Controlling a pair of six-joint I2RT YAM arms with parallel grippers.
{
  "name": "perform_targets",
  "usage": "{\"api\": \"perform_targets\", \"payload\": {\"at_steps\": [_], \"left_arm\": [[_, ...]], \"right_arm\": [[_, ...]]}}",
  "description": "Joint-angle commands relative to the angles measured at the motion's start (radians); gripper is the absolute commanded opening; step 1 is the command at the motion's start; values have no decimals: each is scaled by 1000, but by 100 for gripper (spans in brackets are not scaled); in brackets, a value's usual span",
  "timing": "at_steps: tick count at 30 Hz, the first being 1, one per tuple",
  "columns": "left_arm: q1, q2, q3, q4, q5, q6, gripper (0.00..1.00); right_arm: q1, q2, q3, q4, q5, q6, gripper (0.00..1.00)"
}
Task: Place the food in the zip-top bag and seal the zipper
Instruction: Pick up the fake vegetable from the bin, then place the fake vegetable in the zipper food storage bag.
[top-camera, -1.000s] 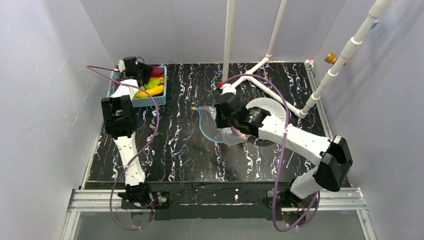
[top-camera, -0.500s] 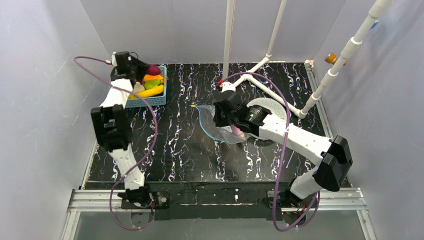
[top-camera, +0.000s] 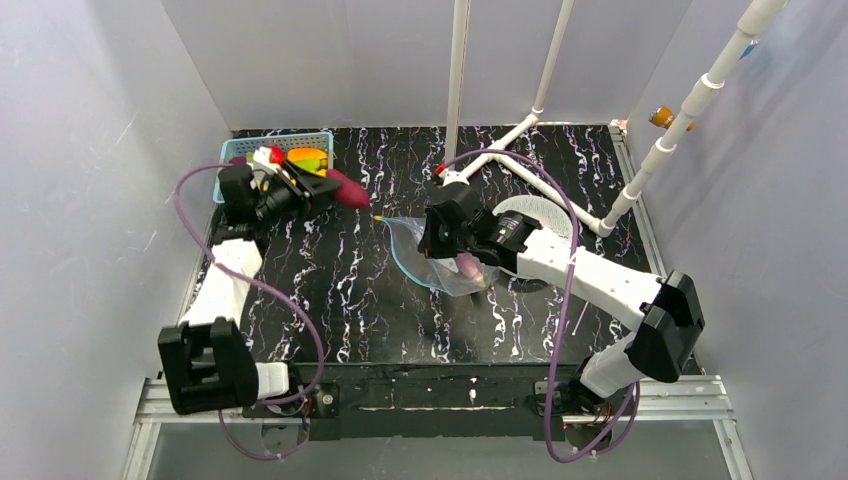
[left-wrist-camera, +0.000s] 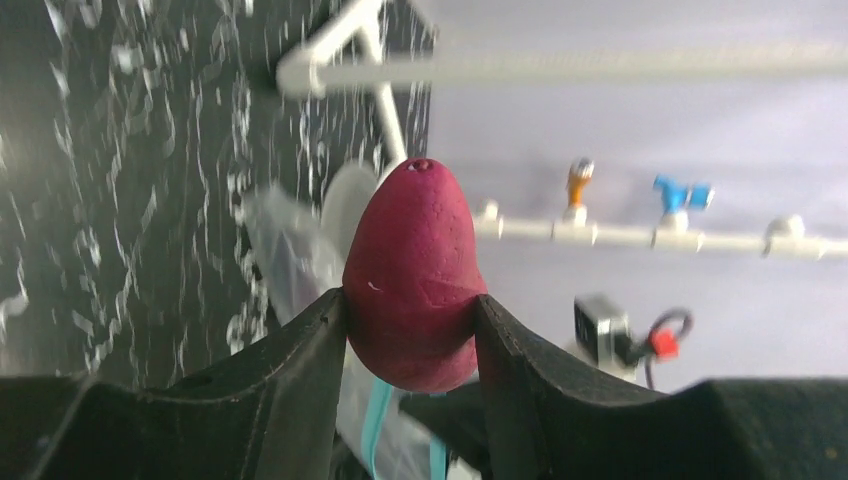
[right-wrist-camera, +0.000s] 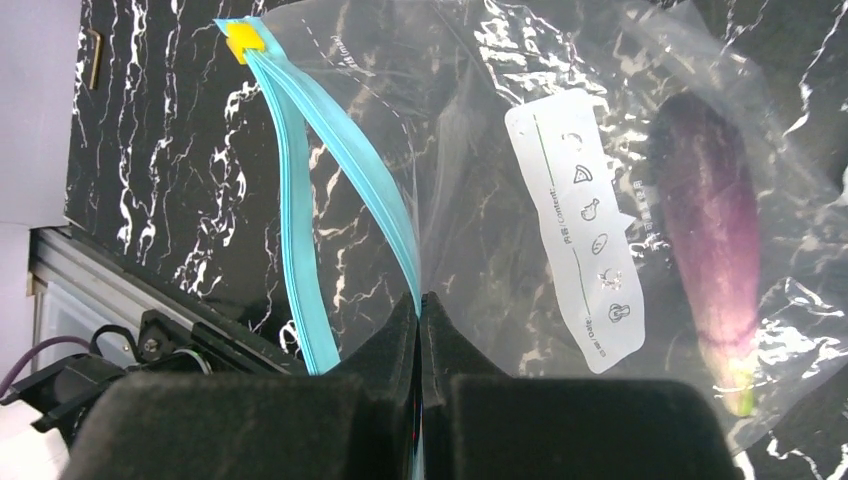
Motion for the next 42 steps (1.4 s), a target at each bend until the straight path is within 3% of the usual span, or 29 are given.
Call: {"api": "perform_targets", "payload": {"at_steps": [1, 5, 11, 27, 33, 38, 42], "left_arm": [[-78, -280, -58, -221, 128, 159, 18], [-163, -501, -174, -330, 59, 166, 17], [-233, -746, -291, -390, -26, 106, 15], [-264, -753, -284, -548, -118, 139, 15], [-267, -715, -244, -727, -148, 210, 22], [-269, -697, -272, -722, -98, 178, 29], [-270, -687, -275, -679, -46, 138, 51]], "right_arm": [[13, -30, -56, 64, -34, 91, 1], [36, -39, -97, 135, -37, 141, 1], [122, -38, -25, 109, 21, 159, 1], [215, -35, 64, 140, 64, 238, 1], [221, -52, 65, 131, 112, 229, 1], [223, -44, 84, 120, 133, 196, 1], [224, -43, 86, 114, 132, 184, 1]]}}
